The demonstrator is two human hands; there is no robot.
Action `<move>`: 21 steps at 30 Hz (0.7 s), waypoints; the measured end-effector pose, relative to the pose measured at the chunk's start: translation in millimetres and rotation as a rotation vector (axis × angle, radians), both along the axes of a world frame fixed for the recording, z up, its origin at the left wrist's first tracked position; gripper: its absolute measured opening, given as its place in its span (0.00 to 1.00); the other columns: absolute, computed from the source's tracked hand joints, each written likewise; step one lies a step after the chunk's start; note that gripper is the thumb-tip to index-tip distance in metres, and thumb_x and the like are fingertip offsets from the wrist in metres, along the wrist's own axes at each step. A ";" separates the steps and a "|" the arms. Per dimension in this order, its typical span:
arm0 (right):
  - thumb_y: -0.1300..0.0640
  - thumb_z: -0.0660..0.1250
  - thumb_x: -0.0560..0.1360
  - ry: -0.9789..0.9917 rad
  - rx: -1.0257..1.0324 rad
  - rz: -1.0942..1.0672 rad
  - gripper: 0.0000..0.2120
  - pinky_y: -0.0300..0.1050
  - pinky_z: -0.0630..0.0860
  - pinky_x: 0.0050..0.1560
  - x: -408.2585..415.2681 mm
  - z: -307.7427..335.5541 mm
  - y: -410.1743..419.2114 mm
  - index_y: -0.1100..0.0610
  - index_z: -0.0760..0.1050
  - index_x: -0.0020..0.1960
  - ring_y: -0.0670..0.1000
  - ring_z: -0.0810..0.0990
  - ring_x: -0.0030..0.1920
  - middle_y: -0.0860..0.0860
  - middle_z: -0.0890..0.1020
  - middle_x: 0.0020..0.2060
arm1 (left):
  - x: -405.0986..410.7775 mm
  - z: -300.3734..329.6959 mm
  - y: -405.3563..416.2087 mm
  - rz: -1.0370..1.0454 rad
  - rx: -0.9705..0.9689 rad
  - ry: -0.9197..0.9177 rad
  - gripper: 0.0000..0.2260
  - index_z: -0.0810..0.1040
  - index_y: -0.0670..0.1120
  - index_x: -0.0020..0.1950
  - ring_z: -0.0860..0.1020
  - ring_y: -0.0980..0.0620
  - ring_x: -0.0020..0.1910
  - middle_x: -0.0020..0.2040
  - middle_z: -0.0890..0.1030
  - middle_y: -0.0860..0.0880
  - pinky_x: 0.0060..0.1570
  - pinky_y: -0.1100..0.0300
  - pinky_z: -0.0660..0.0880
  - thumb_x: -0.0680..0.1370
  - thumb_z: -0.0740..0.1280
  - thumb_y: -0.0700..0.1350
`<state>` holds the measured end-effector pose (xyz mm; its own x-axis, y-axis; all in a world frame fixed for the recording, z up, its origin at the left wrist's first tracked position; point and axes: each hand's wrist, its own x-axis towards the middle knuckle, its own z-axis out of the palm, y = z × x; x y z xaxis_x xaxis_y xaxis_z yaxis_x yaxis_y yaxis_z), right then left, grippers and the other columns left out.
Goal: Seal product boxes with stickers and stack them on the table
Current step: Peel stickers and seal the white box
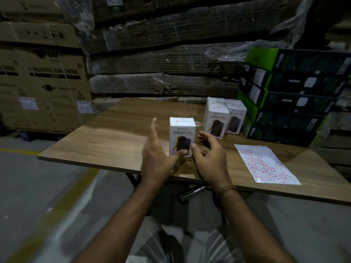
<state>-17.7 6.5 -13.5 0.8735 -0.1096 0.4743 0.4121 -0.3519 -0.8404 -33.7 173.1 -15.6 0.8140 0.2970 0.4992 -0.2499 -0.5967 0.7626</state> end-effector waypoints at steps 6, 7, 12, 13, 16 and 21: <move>0.57 0.71 0.81 -0.023 -0.105 -0.221 0.09 0.39 0.80 0.54 -15.7 3.2 -38.4 0.49 0.83 0.60 0.44 0.82 0.55 0.44 0.84 0.55 | -20.7 -8.7 -40.8 0.039 0.262 -0.739 0.26 0.70 0.44 0.74 0.75 0.45 0.71 0.71 0.76 0.42 0.69 0.45 0.72 0.81 0.76 0.47; 0.59 0.70 0.80 -0.026 -0.125 -0.282 0.08 0.39 0.79 0.54 -17.8 5.0 -47.0 0.50 0.83 0.57 0.45 0.82 0.54 0.45 0.84 0.53 | -20.0 -9.2 -50.3 -0.068 0.273 -0.782 0.21 0.72 0.44 0.72 0.76 0.44 0.69 0.69 0.77 0.42 0.65 0.46 0.76 0.82 0.74 0.43; 0.63 0.68 0.79 0.071 -0.279 -0.571 0.09 0.50 0.77 0.58 -25.1 5.2 -100.9 0.53 0.84 0.55 0.56 0.80 0.57 0.53 0.84 0.53 | -10.9 -7.9 -98.0 -0.440 0.292 -0.554 0.12 0.79 0.40 0.68 0.81 0.46 0.60 0.64 0.80 0.43 0.56 0.49 0.81 0.84 0.68 0.35; 0.62 0.69 0.79 0.121 -0.362 -0.642 0.10 0.52 0.75 0.60 -26.9 5.0 -112.7 0.54 0.83 0.58 0.59 0.78 0.59 0.55 0.83 0.55 | -8.0 -6.8 -106.0 -0.485 0.296 -0.455 0.15 0.78 0.42 0.70 0.81 0.47 0.59 0.65 0.80 0.44 0.55 0.49 0.81 0.83 0.68 0.35; 0.56 0.69 0.79 0.295 -0.634 -0.721 0.17 0.54 0.70 0.64 -31.9 1.1 -133.7 0.54 0.79 0.68 0.63 0.72 0.63 0.59 0.80 0.62 | 4.4 -2.9 -128.9 -0.545 0.279 -0.215 0.27 0.71 0.47 0.78 0.79 0.50 0.61 0.70 0.78 0.48 0.60 0.51 0.79 0.81 0.69 0.33; 0.50 0.69 0.81 0.305 -0.688 -0.661 0.16 0.55 0.71 0.65 -32.9 -9.1 -139.0 0.55 0.83 0.66 0.64 0.74 0.63 0.59 0.81 0.63 | 23.4 12.3 -155.1 -0.496 0.294 0.052 0.36 0.59 0.53 0.85 0.73 0.45 0.74 0.78 0.72 0.46 0.71 0.45 0.74 0.81 0.70 0.37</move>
<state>-50.7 -132.5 -22.6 0.8312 -0.4028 0.3833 -0.2408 -0.8821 -0.4049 -10.3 18.0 -3.3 0.8461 -0.2715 0.4588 -0.5206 -0.6061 0.6013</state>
